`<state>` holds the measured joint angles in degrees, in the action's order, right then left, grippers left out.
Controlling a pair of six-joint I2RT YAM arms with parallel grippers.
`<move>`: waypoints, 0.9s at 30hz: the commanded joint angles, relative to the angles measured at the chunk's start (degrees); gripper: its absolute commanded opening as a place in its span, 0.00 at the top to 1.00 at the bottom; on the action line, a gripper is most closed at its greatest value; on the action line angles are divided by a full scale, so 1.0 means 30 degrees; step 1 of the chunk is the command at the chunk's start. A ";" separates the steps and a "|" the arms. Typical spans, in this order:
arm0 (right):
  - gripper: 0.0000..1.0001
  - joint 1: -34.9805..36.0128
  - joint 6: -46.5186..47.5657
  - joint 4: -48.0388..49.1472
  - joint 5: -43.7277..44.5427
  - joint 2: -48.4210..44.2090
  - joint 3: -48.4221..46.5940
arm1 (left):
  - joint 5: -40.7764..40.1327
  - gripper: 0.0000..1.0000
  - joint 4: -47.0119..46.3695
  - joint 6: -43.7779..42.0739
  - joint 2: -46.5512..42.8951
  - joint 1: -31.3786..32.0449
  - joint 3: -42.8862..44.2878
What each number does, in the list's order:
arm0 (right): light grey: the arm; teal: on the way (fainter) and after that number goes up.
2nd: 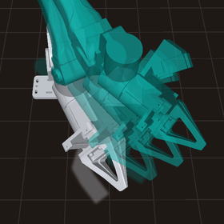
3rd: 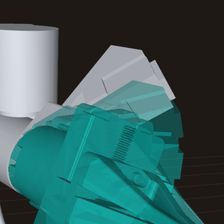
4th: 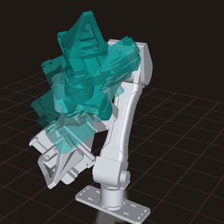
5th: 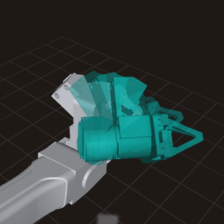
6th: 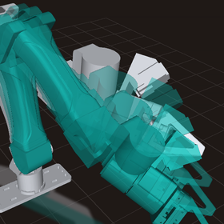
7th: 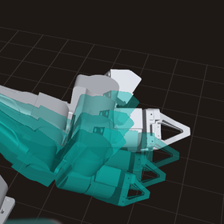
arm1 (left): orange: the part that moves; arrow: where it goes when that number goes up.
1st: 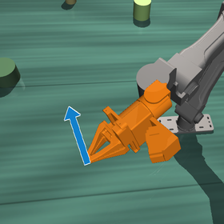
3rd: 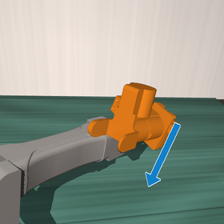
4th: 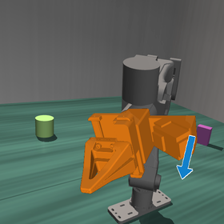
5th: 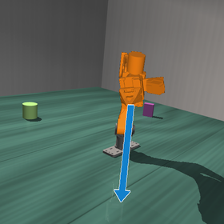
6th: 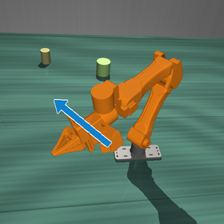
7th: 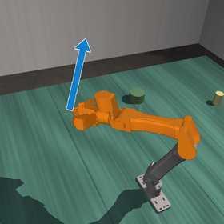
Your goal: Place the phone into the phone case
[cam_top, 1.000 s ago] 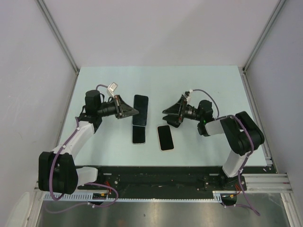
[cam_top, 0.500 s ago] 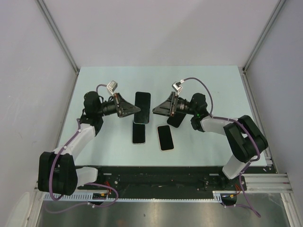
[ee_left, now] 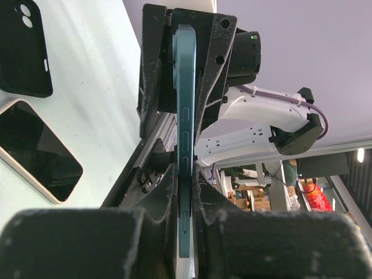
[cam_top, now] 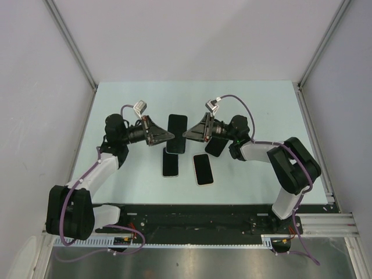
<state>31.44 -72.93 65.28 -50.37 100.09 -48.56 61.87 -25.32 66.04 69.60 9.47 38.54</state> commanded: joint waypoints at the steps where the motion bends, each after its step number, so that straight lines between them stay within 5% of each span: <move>1: 0.63 0.0183 -0.0359 0.1503 0.0266 0.0326 -0.0778 | 0.0267 0.94 -0.1403 0.0399 -0.0057 0.0152 -0.0045; 5: 0.83 0.0125 -0.0768 0.1766 0.0237 0.0298 -0.0749 | 0.0091 0.91 -0.1374 0.0253 0.0090 0.0153 -0.0134; 8: 0.95 -0.0108 -0.1237 0.1972 0.0237 0.0152 -0.0778 | -0.0055 0.73 -0.1198 0.0077 0.0324 0.0181 -0.0221; 11: 1.00 -0.0605 -0.1560 0.1856 0.0120 0.0005 -0.0778 | -0.0202 0.37 -0.0936 -0.0128 0.0325 0.0152 -0.0222; 14: 1.00 -0.1423 -0.1618 0.1154 -0.0318 -0.0112 -0.0749 | -0.0552 0.23 0.0175 -0.0946 0.0266 0.0182 0.0070; 20: 1.00 -0.3417 0.1000 -0.3727 -0.0790 -0.1367 -0.0749 | -0.2424 0.23 0.4743 -0.4899 0.0936 0.0532 0.1824; 24: 1.00 -0.5667 0.6771 -1.4986 0.1784 -0.3096 -0.0778 | -0.4650 0.29 0.8257 -0.7946 0.2985 0.1642 0.4197; 27: 1.00 -0.6873 0.8453 -1.7939 0.1996 -0.3190 -0.0778 | -0.6789 0.32 1.1511 -0.9852 0.5533 0.2550 0.7038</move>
<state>15.03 -60.66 31.94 -47.75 94.32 -48.88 50.35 -3.62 47.70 79.31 13.80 50.65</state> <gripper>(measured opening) 0.042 0.699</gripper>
